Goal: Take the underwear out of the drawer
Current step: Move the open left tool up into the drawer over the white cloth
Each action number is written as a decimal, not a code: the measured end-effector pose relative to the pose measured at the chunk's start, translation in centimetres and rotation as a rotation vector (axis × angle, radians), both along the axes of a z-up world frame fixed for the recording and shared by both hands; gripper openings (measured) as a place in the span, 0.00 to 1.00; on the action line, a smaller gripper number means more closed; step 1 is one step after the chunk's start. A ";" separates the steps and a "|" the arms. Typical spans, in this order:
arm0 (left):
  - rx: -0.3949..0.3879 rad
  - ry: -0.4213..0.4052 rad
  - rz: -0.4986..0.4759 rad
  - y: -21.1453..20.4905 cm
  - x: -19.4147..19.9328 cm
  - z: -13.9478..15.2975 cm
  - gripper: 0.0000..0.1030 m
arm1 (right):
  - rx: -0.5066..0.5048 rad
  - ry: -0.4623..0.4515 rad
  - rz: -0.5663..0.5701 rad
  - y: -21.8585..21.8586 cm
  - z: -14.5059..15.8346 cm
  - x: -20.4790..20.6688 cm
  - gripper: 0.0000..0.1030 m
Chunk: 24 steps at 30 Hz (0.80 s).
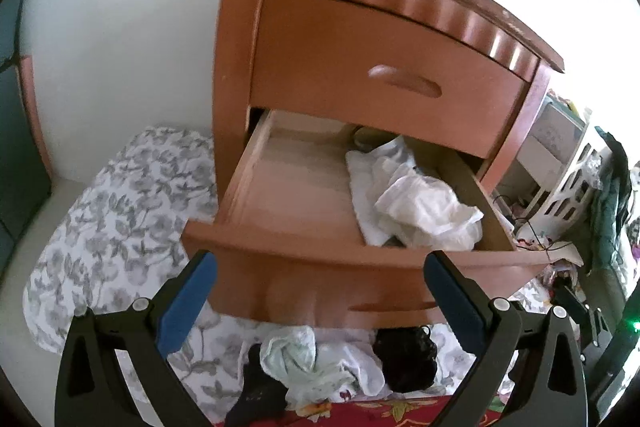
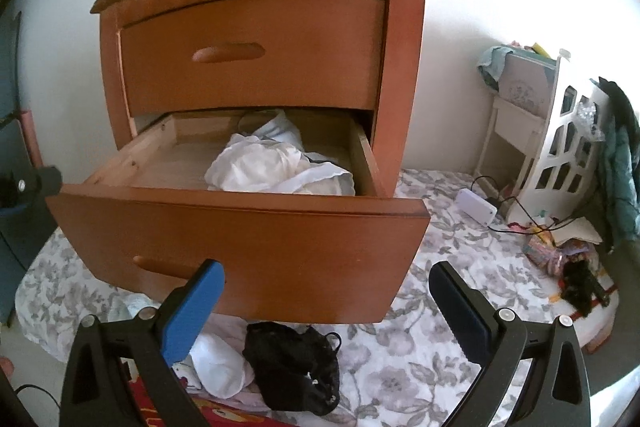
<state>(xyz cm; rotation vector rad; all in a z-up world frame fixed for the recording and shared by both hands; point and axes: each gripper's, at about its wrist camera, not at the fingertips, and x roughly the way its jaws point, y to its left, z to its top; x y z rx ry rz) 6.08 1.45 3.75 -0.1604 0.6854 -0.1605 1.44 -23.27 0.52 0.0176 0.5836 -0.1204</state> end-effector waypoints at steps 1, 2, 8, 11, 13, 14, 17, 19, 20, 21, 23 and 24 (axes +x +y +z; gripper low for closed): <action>0.014 -0.005 -0.006 -0.3 0.2 0.4 1.00 | 0.006 -0.005 0.000 -0.1 0.0 -0.1 1.00; 0.023 -0.007 -0.010 -0.5 0.4 0.7 1.00 | 0.017 -0.010 0.001 -0.2 0.1 -0.2 1.00; 0.073 0.002 -0.044 -2.0 2.3 2.4 1.00 | 0.066 -0.006 0.013 -0.9 -0.1 -0.1 1.00; 0.093 0.045 -0.045 -2.8 3.9 3.3 1.00 | 0.076 0.002 0.007 -1.1 -0.2 0.0 1.00; 0.106 0.059 -0.046 -3.3 4.8 3.9 1.00 | 0.079 0.009 0.008 -1.1 -0.3 0.1 1.00; 0.122 0.062 -0.041 -3.6 5.3 4.3 1.00 | 0.080 0.011 0.007 -1.2 -0.3 0.1 1.00; 0.165 0.057 -0.047 -4.4 6.6 5.5 1.00 | 0.087 0.015 0.001 -1.3 -0.4 0.1 1.00; 0.183 0.068 -0.065 -5.2 7.6 6.2 1.00 | 0.095 0.017 -0.003 -1.5 -0.4 0.1 1.00; 0.183 0.077 -0.077 -5.5 8.1 6.4 1.00 | 0.100 0.018 -0.005 -1.6 -0.4 0.1 1.00; 0.176 0.092 -0.090 -5.9 8.7 6.5 1.00 | 0.104 0.018 -0.007 -1.7 -0.5 0.1 1.00; 0.165 0.128 -0.119 -6.8 9.8 6.5 1.00 | 0.112 0.023 -0.010 -1.9 -0.5 0.2 1.00; 0.166 0.146 -0.136 -7.4 10.3 6.3 1.00 | 0.115 0.024 -0.011 -1.9 -0.6 0.2 1.00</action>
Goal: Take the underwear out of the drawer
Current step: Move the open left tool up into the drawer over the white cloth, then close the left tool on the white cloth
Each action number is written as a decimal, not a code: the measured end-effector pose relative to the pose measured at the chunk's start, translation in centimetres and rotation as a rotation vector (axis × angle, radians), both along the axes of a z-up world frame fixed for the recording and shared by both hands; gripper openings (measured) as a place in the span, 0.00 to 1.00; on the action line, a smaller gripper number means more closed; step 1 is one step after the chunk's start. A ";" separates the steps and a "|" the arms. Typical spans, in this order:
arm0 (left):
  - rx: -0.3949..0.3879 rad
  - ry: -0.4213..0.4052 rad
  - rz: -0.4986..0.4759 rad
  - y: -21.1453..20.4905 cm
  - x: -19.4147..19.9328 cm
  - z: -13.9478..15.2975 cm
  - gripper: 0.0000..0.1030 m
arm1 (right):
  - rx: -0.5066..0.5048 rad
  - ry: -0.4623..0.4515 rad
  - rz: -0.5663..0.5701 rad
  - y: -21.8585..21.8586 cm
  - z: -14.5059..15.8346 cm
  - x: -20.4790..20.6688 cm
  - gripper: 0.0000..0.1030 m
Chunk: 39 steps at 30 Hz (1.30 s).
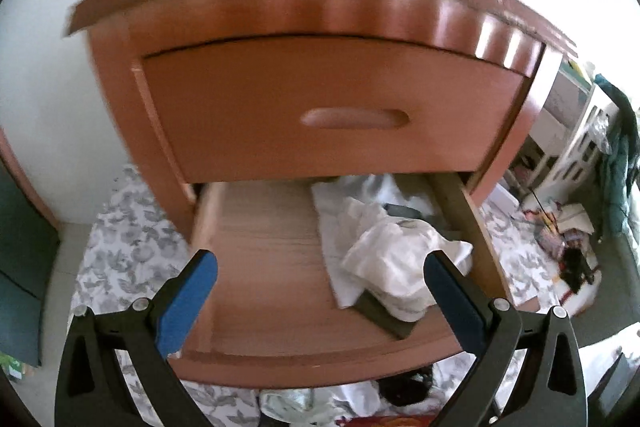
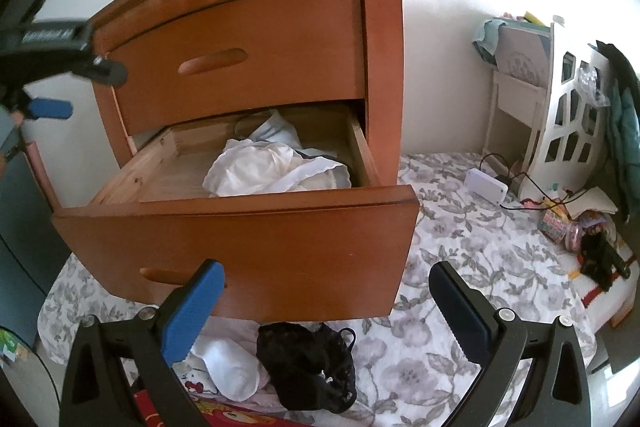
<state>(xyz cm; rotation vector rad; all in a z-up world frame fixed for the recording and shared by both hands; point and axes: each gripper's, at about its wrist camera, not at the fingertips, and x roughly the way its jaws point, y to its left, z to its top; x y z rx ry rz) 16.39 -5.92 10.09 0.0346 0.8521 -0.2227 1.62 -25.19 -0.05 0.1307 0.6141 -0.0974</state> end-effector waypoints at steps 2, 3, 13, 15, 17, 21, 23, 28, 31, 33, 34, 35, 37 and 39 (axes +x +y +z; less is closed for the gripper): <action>0.005 0.033 -0.029 -1.1 1.0 -0.5 1.00 | 0.006 0.002 -0.002 -0.1 0.0 0.0 1.00; 0.005 0.056 -0.040 -1.6 1.6 -0.8 1.00 | 0.010 0.003 -0.002 -0.2 -0.1 0.0 1.00; -0.009 0.292 -0.068 -4.7 5.8 -5.8 1.00 | 0.056 0.029 -0.010 -1.1 -0.5 0.4 1.00; -0.019 0.331 -0.068 -5.0 6.4 -6.8 1.00 | 0.061 0.038 -0.009 -1.2 -0.6 0.5 1.00; -0.032 0.367 -0.060 -5.3 6.9 -7.8 1.00 | 0.065 0.042 -0.010 -1.2 -0.7 0.6 1.00; -0.037 0.426 -0.067 -6.2 7.6 -9.2 0.99 | 0.066 0.047 -0.007 -1.2 -0.8 0.7 1.00; -0.012 0.427 -0.084 -7.0 7.6 -9.4 0.99 | 0.070 0.051 -0.007 -1.2 -0.9 0.8 1.00; 0.029 0.442 -0.099 -8.3 8.0 -10.2 0.99 | 0.081 0.065 -0.008 -1.4 -1.1 1.0 1.00; 0.028 0.454 -0.098 -8.9 8.2 -10.8 0.99 | 0.081 0.067 -0.007 -1.3 -1.1 1.0 1.00; 0.030 0.462 -0.098 -9.3 8.2 -11.3 0.99 | 0.082 0.067 -0.006 -1.3 -1.1 1.0 1.00; 0.031 0.467 -0.098 -9.4 8.2 -11.4 0.99 | 0.082 0.068 -0.007 -1.3 -1.1 1.0 1.00; 0.034 0.471 -0.098 -9.6 8.2 -11.7 0.99 | 0.082 0.068 -0.007 -1.3 -1.1 1.0 1.00; 0.042 0.475 -0.098 -10.0 8.3 -12.0 0.98 | 0.084 0.067 -0.007 -1.4 -1.1 1.0 1.00; 0.045 0.482 -0.097 -10.1 8.3 -12.4 0.89 | 0.087 0.068 -0.008 -1.4 -1.2 1.0 1.00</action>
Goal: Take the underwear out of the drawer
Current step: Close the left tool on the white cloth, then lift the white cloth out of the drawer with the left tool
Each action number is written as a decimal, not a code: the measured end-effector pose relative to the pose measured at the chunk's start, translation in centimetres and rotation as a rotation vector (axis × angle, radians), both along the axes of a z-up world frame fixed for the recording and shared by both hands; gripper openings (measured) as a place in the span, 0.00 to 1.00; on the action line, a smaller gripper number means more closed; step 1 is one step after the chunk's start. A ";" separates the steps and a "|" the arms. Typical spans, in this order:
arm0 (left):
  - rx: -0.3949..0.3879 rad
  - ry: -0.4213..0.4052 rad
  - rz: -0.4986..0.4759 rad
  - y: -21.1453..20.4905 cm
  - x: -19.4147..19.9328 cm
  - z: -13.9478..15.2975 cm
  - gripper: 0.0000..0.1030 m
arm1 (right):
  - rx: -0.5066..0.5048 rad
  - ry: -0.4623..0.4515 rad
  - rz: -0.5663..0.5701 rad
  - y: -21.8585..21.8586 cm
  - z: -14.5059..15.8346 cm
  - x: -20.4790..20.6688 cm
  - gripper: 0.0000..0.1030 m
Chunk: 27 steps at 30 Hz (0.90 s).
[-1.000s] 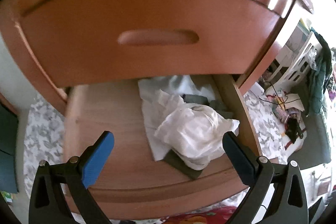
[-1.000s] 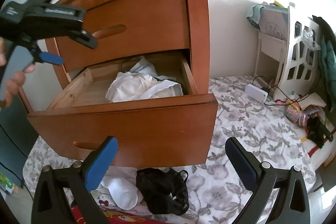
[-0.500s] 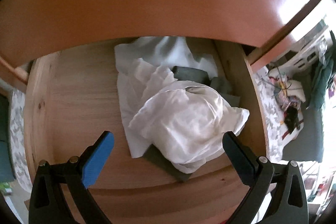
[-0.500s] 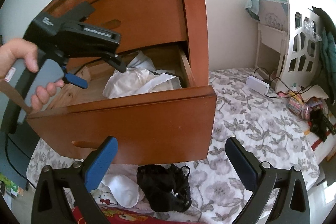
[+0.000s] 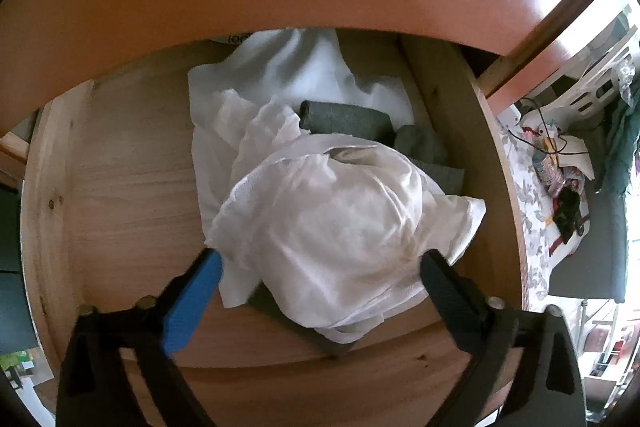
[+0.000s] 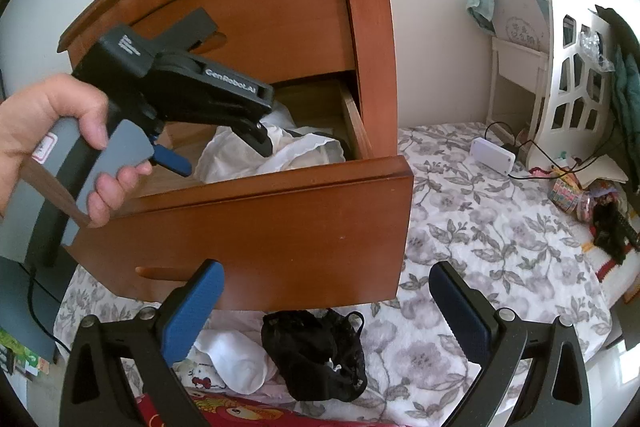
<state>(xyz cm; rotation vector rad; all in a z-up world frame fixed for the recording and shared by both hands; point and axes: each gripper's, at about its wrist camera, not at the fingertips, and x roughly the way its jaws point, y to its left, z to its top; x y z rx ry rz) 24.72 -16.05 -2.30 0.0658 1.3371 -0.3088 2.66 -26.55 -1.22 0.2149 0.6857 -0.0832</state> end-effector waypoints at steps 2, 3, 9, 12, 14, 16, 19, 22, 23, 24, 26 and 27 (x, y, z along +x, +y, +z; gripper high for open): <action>0.002 0.016 0.007 0.1 0.0 -0.4 0.78 | 0.004 0.002 -0.003 -0.1 -0.1 0.0 1.00; 0.004 0.022 0.010 0.1 0.0 -0.7 0.77 | 0.006 0.002 -0.003 -0.1 0.0 0.0 1.00; -0.002 0.030 0.004 0.4 -0.4 -1.6 0.50 | 0.006 0.001 -0.003 -0.1 -0.1 0.0 1.00; -0.011 0.016 0.002 0.8 -0.5 -1.6 0.37 | 0.010 -0.001 -0.004 -0.1 -0.1 -0.1 1.00; -0.027 0.010 0.011 1.3 -0.6 -1.6 0.26 | 0.013 0.002 -0.007 -0.2 -0.1 0.0 1.00; -0.045 -0.002 0.018 1.9 -0.7 -1.4 0.20 | 0.017 0.005 -0.010 -0.2 -0.2 0.0 1.00; -0.078 -0.039 0.032 2.7 -1.4 -0.9 0.14 | 0.023 0.006 -0.015 -0.4 -0.2 0.0 1.00; -0.120 -0.079 0.049 3.7 -2.4 -0.4 0.12 | 0.025 0.005 -0.020 -0.4 -0.2 0.0 1.00; -0.136 -0.093 0.061 4.3 -2.7 -0.2 0.11 | 0.025 0.005 -0.021 -0.4 -0.2 0.0 1.00; -0.154 -0.108 0.075 4.8 -3.0 0.1 0.11 | 0.023 0.005 -0.022 -0.4 -0.1 0.0 1.00; -0.179 -0.142 0.100 5.9 -3.9 0.8 0.10 | 0.020 0.003 -0.024 -0.4 -0.1 -0.1 1.00; -0.188 -0.156 0.109 6.3 -4.2 1.0 0.10 | 0.018 0.002 -0.025 -0.4 -0.1 -0.1 1.00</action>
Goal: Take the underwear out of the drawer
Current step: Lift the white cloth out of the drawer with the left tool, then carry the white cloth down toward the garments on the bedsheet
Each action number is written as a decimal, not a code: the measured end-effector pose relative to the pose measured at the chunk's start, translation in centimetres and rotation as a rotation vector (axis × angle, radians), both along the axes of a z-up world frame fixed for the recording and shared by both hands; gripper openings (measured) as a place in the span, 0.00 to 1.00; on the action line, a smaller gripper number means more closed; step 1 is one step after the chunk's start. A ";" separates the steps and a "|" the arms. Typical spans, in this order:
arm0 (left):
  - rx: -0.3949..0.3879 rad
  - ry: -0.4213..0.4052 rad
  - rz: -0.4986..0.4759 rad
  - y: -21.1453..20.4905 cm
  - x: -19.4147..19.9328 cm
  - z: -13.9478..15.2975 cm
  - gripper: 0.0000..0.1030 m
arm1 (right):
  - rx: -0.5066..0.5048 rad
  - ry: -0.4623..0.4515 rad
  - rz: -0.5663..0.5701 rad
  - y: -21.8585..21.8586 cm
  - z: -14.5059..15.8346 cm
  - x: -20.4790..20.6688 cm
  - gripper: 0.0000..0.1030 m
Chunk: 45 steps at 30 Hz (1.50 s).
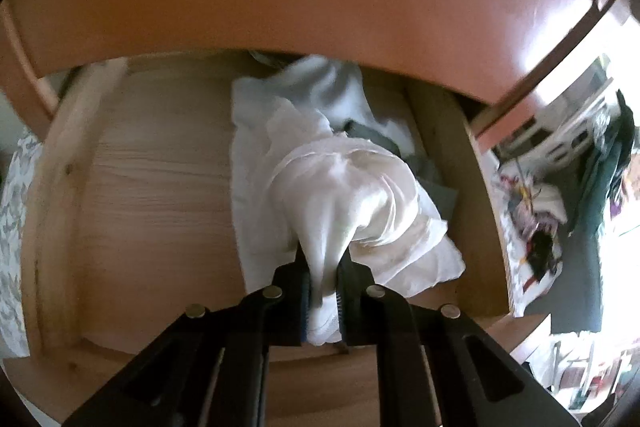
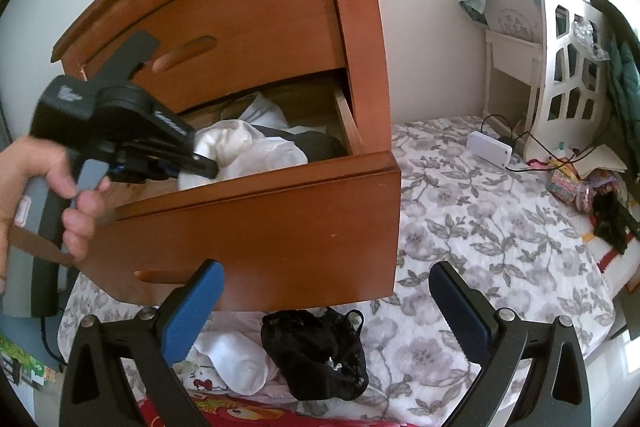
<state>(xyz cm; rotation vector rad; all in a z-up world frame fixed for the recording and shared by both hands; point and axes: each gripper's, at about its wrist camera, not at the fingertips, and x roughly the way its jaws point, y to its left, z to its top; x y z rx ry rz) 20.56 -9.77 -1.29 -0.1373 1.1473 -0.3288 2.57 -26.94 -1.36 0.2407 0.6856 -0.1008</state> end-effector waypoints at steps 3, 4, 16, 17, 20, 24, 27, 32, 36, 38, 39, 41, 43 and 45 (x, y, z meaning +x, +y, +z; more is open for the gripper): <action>-0.024 -0.059 0.027 1.4 -1.1 0.9 0.10 | -0.006 0.000 -0.001 0.1 0.0 0.0 1.00; -0.034 -0.078 0.033 1.8 -1.4 1.3 0.10 | -0.008 -0.001 -0.002 0.1 0.0 0.0 1.00; -0.128 -0.319 0.077 5.1 -5.2 6.5 0.10 | -0.052 0.002 -0.010 0.6 0.2 0.0 1.00; -0.129 -0.335 0.077 5.1 -5.7 6.9 0.10 | -0.057 0.001 -0.011 0.6 0.3 -0.1 1.00; -0.129 -0.381 0.083 5.5 -6.8 7.7 0.10 | -0.068 -0.002 -0.015 0.8 0.4 -0.2 1.00; -0.148 -0.431 0.097 6.5 -8.8 8.9 0.10 | -0.083 -0.006 -0.019 0.9 0.5 -0.3 1.00; -0.175 -0.460 0.108 7.4 -10.1 9.6 0.10 | -0.102 -0.012 -0.020 1.1 0.7 -0.4 1.00; -0.219 -0.507 0.126 8.8 -12.3 10.7 0.10 | -0.131 -0.018 -0.021 1.5 0.8 -0.5 1.00; -0.251 -0.530 0.143 9.9 -13.9 11.5 0.10 | -0.160 -0.021 -0.017 2.0 0.9 -0.5 1.00; -0.264 -0.543 0.149 10.4 -14.7 11.9 0.10 | -0.175 -0.023 -0.014 2.2 1.0 -0.5 1.00; -0.270 -0.550 0.153 10.7 -15.1 12.0 0.10 | -0.181 -0.024 -0.013 2.3 1.0 -0.5 1.00; -0.282 -0.563 0.158 11.1 -15.9 12.4 0.10 | -0.192 -0.026 -0.011 2.5 1.0 -0.5 1.00; -0.294 -0.569 0.166 11.5 -16.7 12.6 0.10 | -0.199 -0.025 -0.009 2.6 1.0 -0.5 1.00; -0.306 -0.570 0.171 11.8 -17.4 12.6 0.10 | -0.207 -0.025 -0.009 2.7 1.0 -0.5 1.00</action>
